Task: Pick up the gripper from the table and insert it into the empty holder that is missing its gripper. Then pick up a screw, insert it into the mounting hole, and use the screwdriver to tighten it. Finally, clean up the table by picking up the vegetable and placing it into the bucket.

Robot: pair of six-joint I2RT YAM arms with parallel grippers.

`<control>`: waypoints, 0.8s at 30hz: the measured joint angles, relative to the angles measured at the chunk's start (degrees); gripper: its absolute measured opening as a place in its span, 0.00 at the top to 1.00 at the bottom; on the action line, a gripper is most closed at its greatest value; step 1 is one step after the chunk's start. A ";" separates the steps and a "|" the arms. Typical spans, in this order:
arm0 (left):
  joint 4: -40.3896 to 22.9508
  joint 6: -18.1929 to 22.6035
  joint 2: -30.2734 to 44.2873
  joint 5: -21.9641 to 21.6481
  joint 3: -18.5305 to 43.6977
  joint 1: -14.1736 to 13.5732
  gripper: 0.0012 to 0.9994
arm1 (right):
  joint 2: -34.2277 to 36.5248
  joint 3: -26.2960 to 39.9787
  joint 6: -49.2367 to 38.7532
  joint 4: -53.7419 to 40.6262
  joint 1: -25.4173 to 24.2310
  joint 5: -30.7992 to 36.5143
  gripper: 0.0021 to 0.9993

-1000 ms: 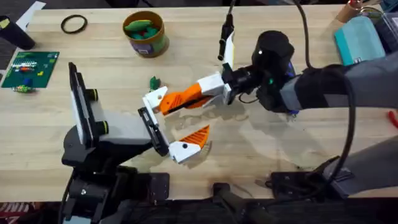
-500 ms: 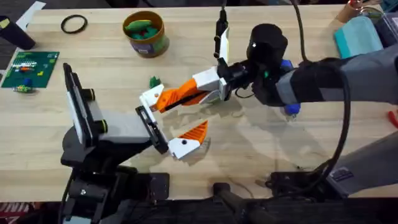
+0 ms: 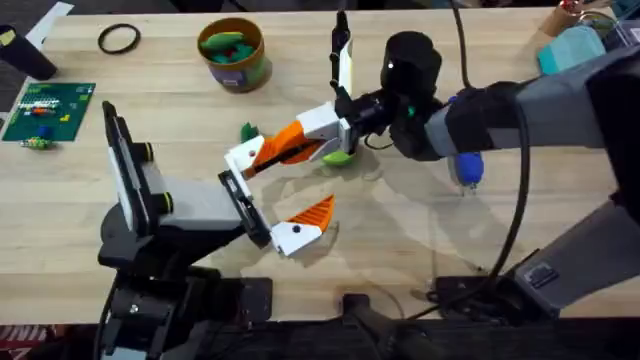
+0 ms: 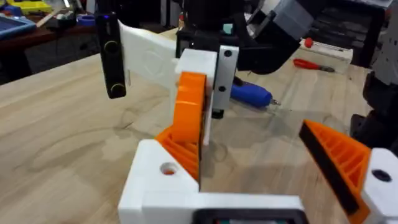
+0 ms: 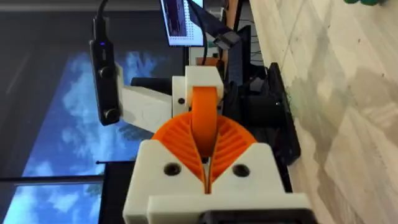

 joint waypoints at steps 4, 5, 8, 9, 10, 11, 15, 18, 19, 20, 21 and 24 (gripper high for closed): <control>0.01 -0.03 -0.01 -0.09 0.00 0.00 0.02 | 0.58 0.63 0.01 0.04 0.02 -0.52 1.00; 0.01 -0.03 -0.01 -0.09 0.00 0.00 0.02 | 0.61 0.66 0.00 0.04 0.02 -0.58 1.00; 0.01 -0.01 -0.01 -0.09 0.00 0.00 0.02 | 0.61 0.71 0.00 0.04 0.02 -0.70 1.00; 0.01 -0.01 -0.01 -0.09 0.00 0.00 0.02 | 0.61 0.71 0.01 0.04 0.02 -0.70 1.00; 0.02 -0.01 -0.01 -0.09 0.00 0.00 0.02 | 0.62 0.71 0.02 0.04 0.02 -0.70 1.00; 0.02 -0.01 -0.01 -0.09 0.00 0.00 0.02 | 0.63 0.71 0.02 0.04 0.02 -0.70 1.00; 0.02 -0.01 -0.01 -0.11 0.00 0.00 0.02 | 0.61 0.71 0.04 0.04 0.08 -0.67 1.00; 0.02 -0.01 -0.01 -0.11 0.00 0.00 0.02 | 0.61 0.71 0.02 0.04 0.08 -0.67 1.00; 0.02 -0.01 -0.01 -0.10 0.00 0.00 0.02 | 0.61 0.73 0.04 0.04 0.08 -0.67 1.00; 0.02 -0.01 -0.01 -0.10 0.00 0.00 0.02 | 0.61 0.72 0.04 0.04 0.08 -0.67 1.00; 0.02 -0.01 -0.01 -0.10 0.00 0.00 0.02 | 0.61 0.71 0.04 0.04 0.08 -0.67 1.00; 0.02 -0.01 -0.01 -0.11 0.00 0.00 0.02 | 0.61 0.72 0.15 0.03 0.10 -0.67 0.98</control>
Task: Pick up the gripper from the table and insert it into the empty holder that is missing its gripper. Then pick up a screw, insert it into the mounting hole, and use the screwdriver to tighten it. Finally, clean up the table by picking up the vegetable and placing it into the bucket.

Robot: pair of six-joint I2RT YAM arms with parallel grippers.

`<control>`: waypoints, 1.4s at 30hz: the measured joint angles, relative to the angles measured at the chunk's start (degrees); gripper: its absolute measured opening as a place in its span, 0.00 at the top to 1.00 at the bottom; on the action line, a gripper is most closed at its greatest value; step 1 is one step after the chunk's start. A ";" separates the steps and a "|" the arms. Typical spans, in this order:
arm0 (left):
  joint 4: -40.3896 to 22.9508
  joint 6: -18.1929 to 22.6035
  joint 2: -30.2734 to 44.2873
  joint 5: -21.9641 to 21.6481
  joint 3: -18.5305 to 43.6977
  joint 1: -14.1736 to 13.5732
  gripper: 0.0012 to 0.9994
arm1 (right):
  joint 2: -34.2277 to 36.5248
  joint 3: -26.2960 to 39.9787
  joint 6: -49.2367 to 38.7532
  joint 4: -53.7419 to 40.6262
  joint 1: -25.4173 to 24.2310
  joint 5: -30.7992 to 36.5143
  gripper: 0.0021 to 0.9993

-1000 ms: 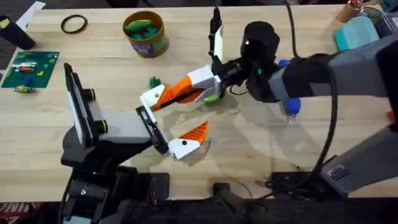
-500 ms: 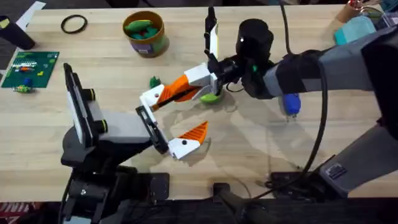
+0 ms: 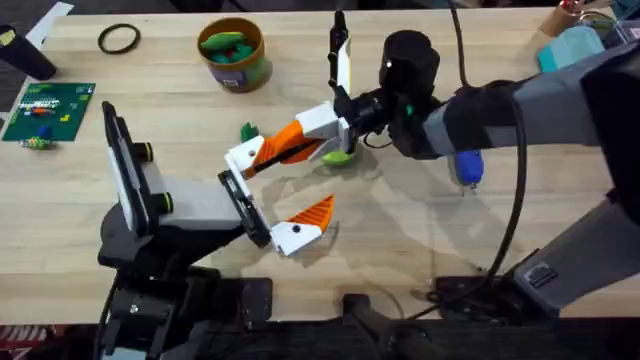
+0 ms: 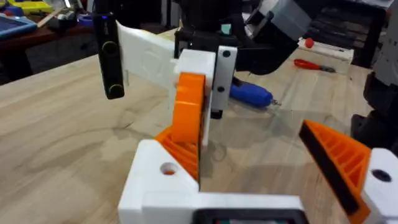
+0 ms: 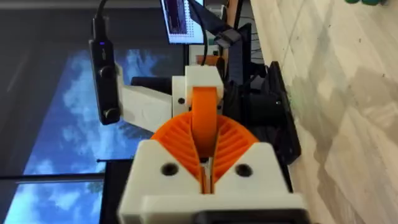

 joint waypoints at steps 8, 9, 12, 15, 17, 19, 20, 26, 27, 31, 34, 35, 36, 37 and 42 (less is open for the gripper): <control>-0.20 0.01 0.00 2.23 0.00 -0.39 0.02 | 0.00 0.37 0.59 0.02 1.26 1.85 0.03; -0.21 0.00 0.00 2.34 0.00 -0.39 0.02 | 0.00 0.40 0.71 0.01 1.30 1.99 0.01; -0.22 0.02 0.00 2.48 0.00 -0.39 0.02 | 0.01 0.41 0.75 0.01 1.31 2.36 0.01; -0.23 0.01 0.02 2.76 0.00 -0.39 0.02 | 0.00 0.41 0.73 0.01 1.31 2.43 0.00; -0.25 0.02 0.00 2.88 0.00 -0.39 0.02 | 0.01 0.41 0.60 -0.01 1.31 2.54 0.00; -0.27 0.01 0.00 3.01 0.00 -0.39 0.02 | 0.00 0.42 -0.12 -0.51 1.30 2.91 0.00; -0.28 0.02 0.00 3.05 0.00 -0.39 0.02 | -0.01 0.45 -0.81 -1.35 1.25 3.28 0.00; -0.33 0.01 0.00 3.23 0.00 -0.39 0.02 | -3.64 0.60 -9.10 -15.07 -0.14 7.63 0.00; -0.33 0.02 0.00 3.24 0.00 -0.39 0.02 | -5.27 0.62 -10.95 -18.12 -0.68 8.50 0.00; -0.34 0.02 0.01 3.24 0.00 -0.39 0.02 | -13.14 1.37 -20.27 -32.51 -3.64 12.25 0.00; -0.35 0.02 0.01 3.26 0.00 -0.39 0.02 | -18.67 3.15 -28.01 -42.74 -6.57 14.30 0.00; -0.35 0.02 0.01 3.26 0.00 -0.39 0.02 | -20.09 4.19 -30.56 -46.51 -7.55 14.73 0.00; -0.35 0.02 0.00 3.26 0.00 -0.39 0.02 | -21.37 5.25 -33.00 -49.82 -8.47 15.08 0.00; -0.35 0.02 0.00 3.26 0.00 -0.39 0.02 | -22.41 6.36 -35.31 -52.89 -9.39 15.38 0.00; -0.35 0.02 0.00 3.26 0.00 -0.39 0.02 | -24.74 14.43 -49.26 -77.08 -14.20 16.86 0.00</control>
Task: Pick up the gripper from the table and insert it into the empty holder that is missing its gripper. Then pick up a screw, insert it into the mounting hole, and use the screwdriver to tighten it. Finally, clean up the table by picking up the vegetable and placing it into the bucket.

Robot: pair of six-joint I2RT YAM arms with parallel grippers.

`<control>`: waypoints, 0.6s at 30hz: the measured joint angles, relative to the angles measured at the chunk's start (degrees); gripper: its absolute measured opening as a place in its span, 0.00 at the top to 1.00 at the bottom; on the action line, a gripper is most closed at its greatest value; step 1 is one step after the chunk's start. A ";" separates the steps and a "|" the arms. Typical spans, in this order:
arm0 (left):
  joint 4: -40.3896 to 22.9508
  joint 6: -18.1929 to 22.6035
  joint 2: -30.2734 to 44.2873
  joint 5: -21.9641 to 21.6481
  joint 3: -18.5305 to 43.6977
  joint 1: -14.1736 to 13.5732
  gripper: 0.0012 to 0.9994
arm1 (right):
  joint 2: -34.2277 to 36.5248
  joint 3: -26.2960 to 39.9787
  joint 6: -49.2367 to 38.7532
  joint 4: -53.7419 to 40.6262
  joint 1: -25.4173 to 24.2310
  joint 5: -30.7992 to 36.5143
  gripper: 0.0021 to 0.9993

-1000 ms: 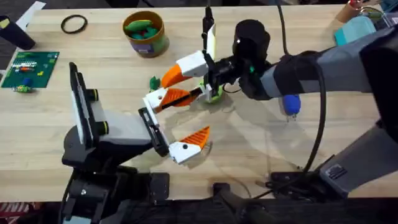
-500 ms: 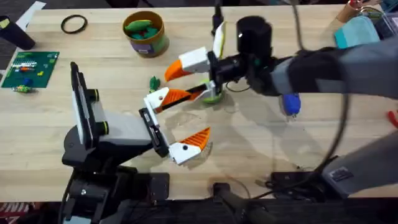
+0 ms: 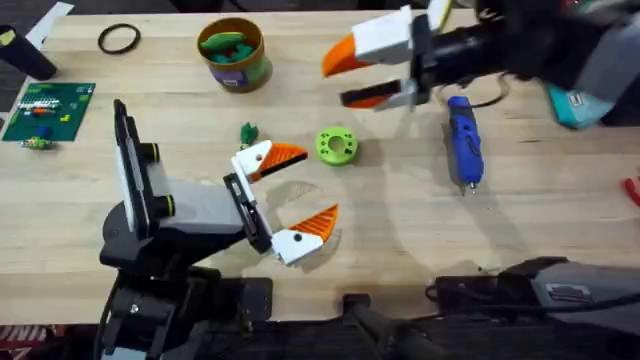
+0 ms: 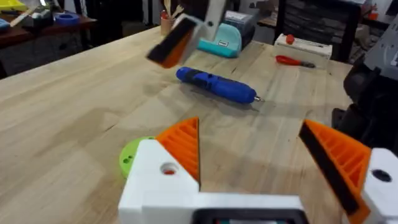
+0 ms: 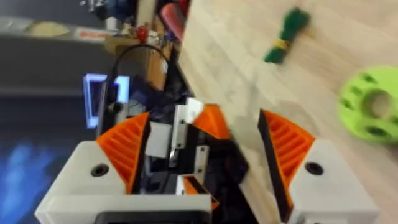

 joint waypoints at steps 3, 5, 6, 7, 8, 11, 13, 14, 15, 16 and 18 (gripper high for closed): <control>0.00 0.00 0.01 0.01 0.00 0.00 0.02 | 0.06 5.88 -8.08 -14.67 -1.96 5.12 0.00; 0.00 0.00 0.00 0.00 0.00 0.00 0.02 | 0.12 10.13 -12.66 -21.97 -2.11 10.39 0.00; 0.00 0.00 0.00 0.00 0.00 0.00 0.02 | 0.13 12.41 -14.74 -25.24 -1.89 13.14 0.00; 0.00 0.00 0.00 0.00 0.00 0.00 0.02 | 0.14 14.85 -16.72 -28.05 -1.48 16.09 0.00; 0.00 0.00 0.00 0.01 0.00 0.00 0.02 | 0.11 17.02 -18.48 -29.98 -0.99 18.75 0.00; 0.00 0.00 0.00 0.01 0.00 0.00 0.02 | 0.12 22.78 -22.74 -36.62 1.29 26.90 0.00; 0.00 0.00 0.02 0.01 0.00 0.00 0.02 | 0.20 25.89 -24.67 -40.59 3.43 32.72 0.00; 0.00 0.00 0.01 0.01 0.00 0.00 0.02 | 0.35 27.21 -25.38 -42.39 4.49 35.63 0.00; 0.00 0.00 0.01 0.01 0.00 0.00 0.02 | 0.62 28.47 -26.05 -44.20 5.54 38.32 0.00; 0.00 0.00 0.02 0.02 0.00 0.00 0.02 | 1.12 29.89 -26.73 -46.26 6.55 40.83 0.00; 0.00 -0.01 0.02 0.02 0.00 0.00 0.02 | 2.64 32.63 -28.09 -49.43 8.25 45.02 0.00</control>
